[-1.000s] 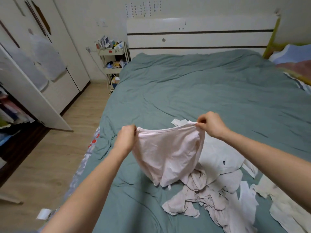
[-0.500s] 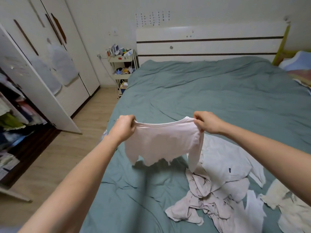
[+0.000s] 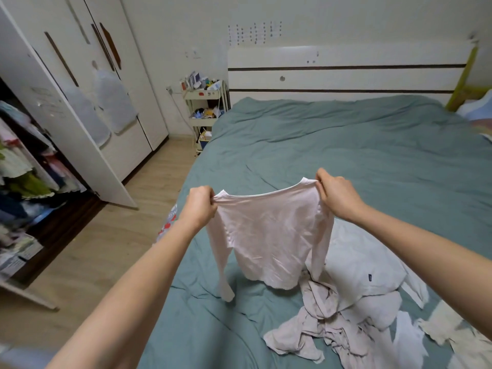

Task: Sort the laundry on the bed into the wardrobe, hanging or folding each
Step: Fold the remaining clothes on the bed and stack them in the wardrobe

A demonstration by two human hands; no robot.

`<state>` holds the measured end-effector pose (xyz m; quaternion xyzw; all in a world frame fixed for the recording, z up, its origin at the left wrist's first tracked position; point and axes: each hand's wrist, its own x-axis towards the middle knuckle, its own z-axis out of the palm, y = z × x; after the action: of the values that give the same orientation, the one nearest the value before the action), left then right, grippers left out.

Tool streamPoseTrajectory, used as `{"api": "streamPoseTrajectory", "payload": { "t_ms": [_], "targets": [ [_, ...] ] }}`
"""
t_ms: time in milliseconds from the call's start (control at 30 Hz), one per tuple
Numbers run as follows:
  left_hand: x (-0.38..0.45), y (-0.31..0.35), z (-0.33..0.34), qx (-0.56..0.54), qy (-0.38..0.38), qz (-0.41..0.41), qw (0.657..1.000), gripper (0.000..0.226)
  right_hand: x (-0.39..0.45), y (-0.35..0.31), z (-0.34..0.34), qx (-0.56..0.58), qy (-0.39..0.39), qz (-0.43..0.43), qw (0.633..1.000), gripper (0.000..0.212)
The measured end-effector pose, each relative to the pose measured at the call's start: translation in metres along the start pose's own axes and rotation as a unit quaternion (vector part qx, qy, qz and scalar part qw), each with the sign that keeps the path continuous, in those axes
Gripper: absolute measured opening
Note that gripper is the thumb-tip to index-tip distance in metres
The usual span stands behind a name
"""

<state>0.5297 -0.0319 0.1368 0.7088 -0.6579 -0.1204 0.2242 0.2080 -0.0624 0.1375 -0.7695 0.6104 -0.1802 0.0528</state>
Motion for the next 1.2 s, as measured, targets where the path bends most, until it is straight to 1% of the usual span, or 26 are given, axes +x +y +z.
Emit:
{"api": "streamPoseTrajectory", "payload": {
  "t_ms": [67, 133, 233, 300, 367, 400, 433, 467, 533, 567, 600, 633, 667, 700, 733, 767, 867, 933, 967, 1000, 1033, 1067, 1100, 1133, 1167, 1200],
  "targets": [
    [0.000, -0.002, 0.003, 0.016, -0.001, 0.014, 1.000, 0.016, -0.003, 0.000, -0.002, -0.075, -0.041, -0.016, 0.996, 0.004],
    [-0.001, -0.004, 0.005, 0.027, -0.013, 0.025, 0.999, 0.016, -0.008, -0.003, -0.007, -0.126, -0.087, -0.027, 0.988, 0.017],
    [-0.001, -0.011, 0.005, 0.018, -0.013, 0.043, 0.999, 0.014, -0.011, -0.003, -0.010, -0.135, -0.085, -0.019, 0.987, 0.019],
    [-0.001, -0.015, 0.003, 0.022, -0.036, 0.047, 0.998, 0.010, -0.011, 0.000, -0.005, -0.092, -0.046, -0.003, 0.995, 0.015],
    [0.000, -0.016, 0.003, 0.049, -0.094, 0.045, 0.993, 0.010, -0.010, 0.002, 0.004, -0.020, -0.042, 0.013, 0.999, 0.007],
    [0.001, -0.016, 0.002, 0.053, -0.097, 0.047, 0.993, 0.012, -0.008, 0.002, 0.006, 0.022, -0.061, 0.027, 0.998, 0.009],
    [0.004, -0.013, 0.000, 0.046, -0.063, 0.046, 0.996, 0.013, -0.004, 0.001, 0.003, 0.059, -0.067, 0.047, 0.995, 0.013],
    [0.009, -0.008, -0.003, 0.013, -0.004, 0.040, 0.999, 0.015, 0.005, 0.000, 0.000, 0.092, -0.036, 0.070, 0.993, 0.015],
    [0.017, 0.010, -0.012, -0.110, 0.172, 0.028, 0.978, 0.019, 0.020, -0.006, -0.012, 0.158, 0.128, 0.116, 0.972, 0.013],
    [0.018, 0.021, -0.015, -0.156, 0.210, 0.026, 0.965, 0.018, 0.023, -0.011, -0.017, 0.182, 0.211, 0.122, 0.953, 0.012],
    [0.020, 0.028, -0.015, -0.176, 0.183, 0.045, 0.966, 0.016, 0.022, -0.019, -0.019, 0.196, 0.232, 0.116, 0.946, 0.013],
    [0.021, 0.031, -0.009, -0.121, 0.103, 0.078, 0.984, 0.015, 0.019, -0.024, -0.015, 0.180, 0.177, 0.084, 0.964, 0.014],
    [0.018, 0.030, 0.000, -0.044, -0.009, 0.085, 0.995, 0.015, 0.012, -0.028, -0.005, 0.129, 0.054, 0.045, 0.989, 0.016],
    [0.018, 0.023, 0.008, 0.030, -0.087, 0.054, 0.994, 0.015, 0.004, -0.027, 0.006, 0.067, -0.092, 0.030, 0.993, 0.020],
    [0.021, 0.014, 0.010, 0.086, -0.101, 0.014, 0.991, 0.017, -0.001, -0.022, 0.014, 0.018, -0.179, 0.053, 0.982, 0.023],
    [0.023, 0.007, 0.008, 0.074, -0.054, -0.016, 0.996, 0.018, -0.002, -0.016, 0.019, 0.015, -0.177, 0.087, 0.980, 0.024],
    [0.033, 0.007, -0.010, -0.021, 0.130, -0.048, 0.990, 0.015, 0.009, -0.011, 0.011, 0.128, 0.039, 0.177, 0.975, 0.018],
    [0.026, 0.021, -0.016, -0.108, 0.225, -0.003, 0.968, 0.015, 0.013, -0.020, 0.003, 0.198, 0.180, 0.161, 0.950, 0.013],
    [0.020, 0.025, -0.015, -0.131, 0.238, 0.021, 0.962, 0.015, 0.013, -0.026, 0.003, 0.219, 0.219, 0.140, 0.940, 0.012],
    [0.015, 0.025, -0.011, -0.118, 0.212, 0.051, 0.969, 0.015, 0.012, -0.028, 0.003, 0.213, 0.211, 0.126, 0.945, 0.013],
    [0.010, 0.020, -0.003, -0.055, 0.147, 0.079, 0.984, 0.013, 0.008, -0.025, 0.008, 0.169, 0.147, 0.100, 0.970, 0.017],
    [0.006, 0.011, 0.005, 0.026, 0.048, 0.090, 0.994, 0.011, 0.002, -0.022, 0.013, 0.110, 0.016, 0.080, 0.991, 0.023],
    [0.003, 0.003, 0.010, 0.094, -0.034, 0.073, 0.992, 0.014, -0.004, -0.015, 0.017, 0.063, -0.137, 0.085, 0.985, 0.028],
    [0.002, -0.004, 0.011, 0.121, -0.064, 0.037, 0.990, 0.019, -0.009, -0.007, 0.017, 0.058, -0.230, 0.114, 0.965, 0.030],
    [0.001, -0.008, 0.010, 0.111, -0.046, 0.006, 0.993, 0.024, -0.011, -0.001, 0.017, 0.075, -0.237, 0.143, 0.958, 0.031],
    [0.001, -0.007, 0.009, 0.102, -0.013, -0.012, 0.995, 0.025, -0.008, 0.004, 0.015, 0.094, -0.181, 0.166, 0.965, 0.031]
  ]
}}
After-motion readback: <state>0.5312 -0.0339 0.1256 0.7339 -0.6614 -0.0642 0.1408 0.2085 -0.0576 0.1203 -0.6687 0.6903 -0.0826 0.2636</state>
